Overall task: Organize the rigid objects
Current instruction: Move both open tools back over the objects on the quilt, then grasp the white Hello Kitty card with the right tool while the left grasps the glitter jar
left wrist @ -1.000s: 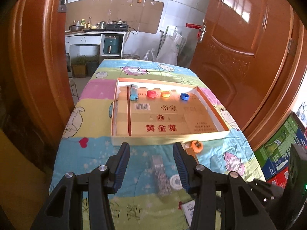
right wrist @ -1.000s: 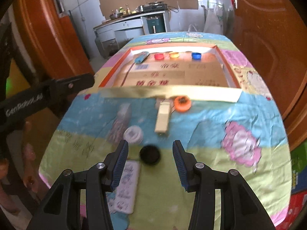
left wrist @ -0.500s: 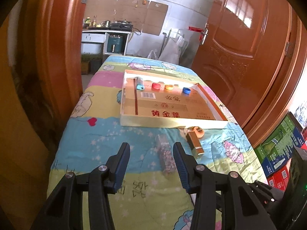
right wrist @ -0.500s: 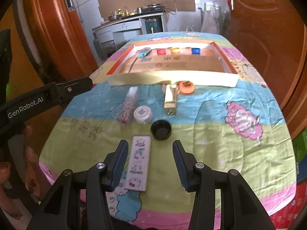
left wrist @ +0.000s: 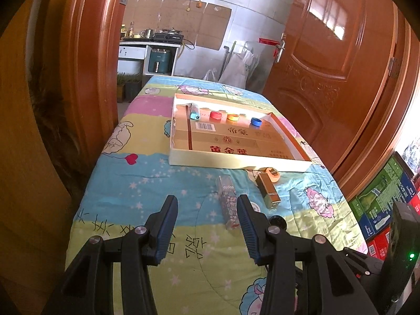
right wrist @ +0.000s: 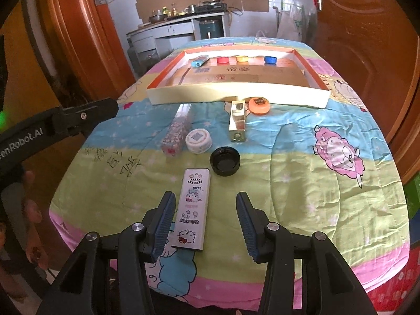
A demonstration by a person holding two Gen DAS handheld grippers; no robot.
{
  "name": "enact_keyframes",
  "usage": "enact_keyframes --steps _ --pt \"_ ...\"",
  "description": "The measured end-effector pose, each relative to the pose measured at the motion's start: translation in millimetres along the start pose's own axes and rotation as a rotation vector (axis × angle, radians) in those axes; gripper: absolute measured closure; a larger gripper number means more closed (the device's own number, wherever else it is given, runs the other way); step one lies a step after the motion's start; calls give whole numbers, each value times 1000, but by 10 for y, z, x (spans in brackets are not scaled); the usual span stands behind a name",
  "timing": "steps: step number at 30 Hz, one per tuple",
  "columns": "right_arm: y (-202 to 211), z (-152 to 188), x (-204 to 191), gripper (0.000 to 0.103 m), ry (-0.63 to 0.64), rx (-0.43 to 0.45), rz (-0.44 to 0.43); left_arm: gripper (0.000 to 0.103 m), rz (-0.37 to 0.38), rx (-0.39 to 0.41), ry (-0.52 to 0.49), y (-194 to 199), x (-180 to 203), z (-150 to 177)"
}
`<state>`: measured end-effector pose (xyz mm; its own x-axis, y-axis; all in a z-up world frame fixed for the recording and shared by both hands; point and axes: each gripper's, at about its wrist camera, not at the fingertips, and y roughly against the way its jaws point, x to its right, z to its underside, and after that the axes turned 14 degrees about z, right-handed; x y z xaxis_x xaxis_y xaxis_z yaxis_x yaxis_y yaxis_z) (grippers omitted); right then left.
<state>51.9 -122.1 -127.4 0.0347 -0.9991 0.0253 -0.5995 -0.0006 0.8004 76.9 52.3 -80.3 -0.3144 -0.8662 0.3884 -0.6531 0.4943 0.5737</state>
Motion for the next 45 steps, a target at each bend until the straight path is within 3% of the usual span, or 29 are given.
enact_keyframes --steps 20,22,24,38,45 --pt "-137 30 -235 53 60 8 24 56 -18 -5 0 -36 -87 47" --pt "-155 26 -242 57 62 12 26 56 -18 -6 3 -39 -104 53" --pt "-184 30 -251 75 68 6 38 56 -17 -7 8 -47 -119 61" --pt "-108 0 -137 76 67 39 65 56 7 -47 -7 -172 -78 24" --pt "-44 -18 95 76 17 78 77 56 -5 -90 15 -586 53 -117"
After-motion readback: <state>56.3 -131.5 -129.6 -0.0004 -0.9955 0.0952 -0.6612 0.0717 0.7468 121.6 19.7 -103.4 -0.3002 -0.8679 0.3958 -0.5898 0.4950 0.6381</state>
